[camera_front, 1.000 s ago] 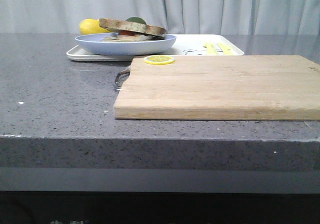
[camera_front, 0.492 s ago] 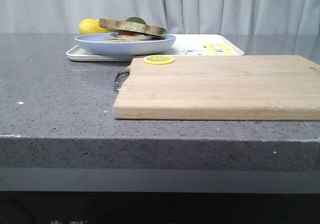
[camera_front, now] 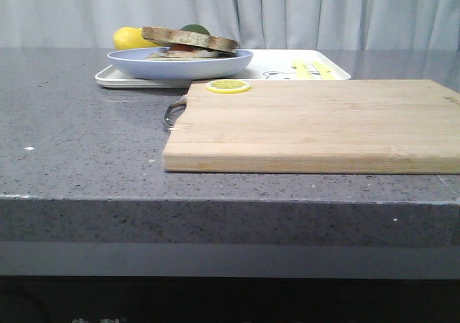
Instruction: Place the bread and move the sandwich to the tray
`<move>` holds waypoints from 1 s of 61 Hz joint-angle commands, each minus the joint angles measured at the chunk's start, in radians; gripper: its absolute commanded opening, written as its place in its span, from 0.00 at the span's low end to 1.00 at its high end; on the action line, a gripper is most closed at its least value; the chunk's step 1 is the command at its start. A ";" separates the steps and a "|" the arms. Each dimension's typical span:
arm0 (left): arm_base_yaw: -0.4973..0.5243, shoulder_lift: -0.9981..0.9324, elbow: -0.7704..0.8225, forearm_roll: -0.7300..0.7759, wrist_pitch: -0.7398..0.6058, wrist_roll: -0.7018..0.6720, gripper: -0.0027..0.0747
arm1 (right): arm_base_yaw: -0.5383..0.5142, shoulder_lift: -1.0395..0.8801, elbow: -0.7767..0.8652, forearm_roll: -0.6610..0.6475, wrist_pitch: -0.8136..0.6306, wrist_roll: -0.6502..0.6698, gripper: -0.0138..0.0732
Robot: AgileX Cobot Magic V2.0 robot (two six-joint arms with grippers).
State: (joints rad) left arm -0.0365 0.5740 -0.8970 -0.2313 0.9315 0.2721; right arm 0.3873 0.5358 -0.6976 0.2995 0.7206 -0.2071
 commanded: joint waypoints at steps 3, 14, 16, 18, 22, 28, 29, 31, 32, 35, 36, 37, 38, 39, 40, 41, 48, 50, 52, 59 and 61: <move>-0.007 0.004 -0.023 -0.013 -0.071 -0.010 0.01 | -0.002 0.001 -0.023 0.016 -0.071 0.000 0.08; -0.009 0.004 -0.023 -0.015 -0.071 -0.010 0.01 | -0.002 0.001 -0.023 0.016 -0.071 0.000 0.08; -0.014 -0.005 -0.016 -0.015 -0.080 -0.010 0.01 | -0.002 0.001 -0.023 0.016 -0.071 0.000 0.08; -0.017 -0.018 -0.008 -0.015 -0.091 -0.010 0.01 | -0.002 0.001 -0.023 0.016 -0.071 0.000 0.08; -0.013 -0.051 0.019 -0.017 -0.120 -0.010 0.01 | -0.002 0.001 -0.023 0.017 -0.070 0.000 0.08; 0.004 -0.119 0.083 -0.017 -0.173 -0.010 0.01 | -0.002 0.001 -0.023 0.018 -0.070 0.000 0.08; 0.008 -0.135 0.099 -0.017 -0.182 -0.010 0.01 | -0.002 0.001 -0.023 0.018 -0.070 0.000 0.08; 0.017 -0.158 0.120 -0.014 -0.203 -0.010 0.01 | -0.002 0.001 -0.023 0.018 -0.070 0.000 0.08; 0.020 -0.175 0.137 -0.012 -0.220 -0.010 0.01 | -0.002 0.001 -0.023 0.018 -0.070 0.000 0.08; 0.029 -0.210 0.173 -0.009 -0.268 -0.010 0.01 | -0.002 0.001 -0.023 0.018 -0.070 0.000 0.08; 0.032 -0.222 0.186 -0.009 -0.283 -0.010 0.01 | -0.002 0.001 -0.023 0.018 -0.070 0.000 0.08; 0.038 -0.241 0.206 -0.009 -0.304 -0.010 0.01 | -0.002 0.001 -0.023 0.018 -0.070 0.000 0.08; 0.038 -0.253 0.219 -0.009 -0.318 -0.010 0.01 | -0.002 0.001 -0.023 0.018 -0.070 0.000 0.08; 0.041 -0.266 0.232 -0.009 -0.332 -0.010 0.01 | -0.002 0.001 -0.023 0.018 -0.070 0.000 0.08; 0.043 -0.285 0.253 -0.009 -0.346 -0.010 0.01 | -0.002 0.001 -0.023 0.018 -0.070 0.000 0.08; 0.045 -0.298 0.266 -0.009 -0.365 -0.010 0.01 | -0.002 0.001 -0.023 0.018 -0.070 0.000 0.08; 0.046 -0.380 0.356 -0.009 -0.447 -0.010 0.01 | -0.002 0.001 -0.023 0.018 -0.070 0.000 0.08; 0.046 -0.397 0.379 -0.009 -0.467 -0.010 0.01 | -0.002 0.001 -0.023 0.018 -0.070 0.000 0.08; 0.046 -0.408 0.396 -0.009 -0.482 -0.010 0.01 | -0.002 0.001 -0.023 0.018 -0.070 0.000 0.08; 0.046 -0.433 0.460 -0.031 -0.533 -0.010 0.01 | -0.002 0.001 -0.023 0.018 -0.070 0.000 0.08; 0.046 -0.436 0.475 -0.040 -0.553 -0.010 0.01 | -0.002 0.001 -0.023 0.018 -0.070 0.000 0.08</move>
State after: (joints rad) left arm 0.0079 0.1343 -0.4301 -0.2362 0.5087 0.2721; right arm 0.3873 0.5358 -0.6976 0.3001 0.7206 -0.2071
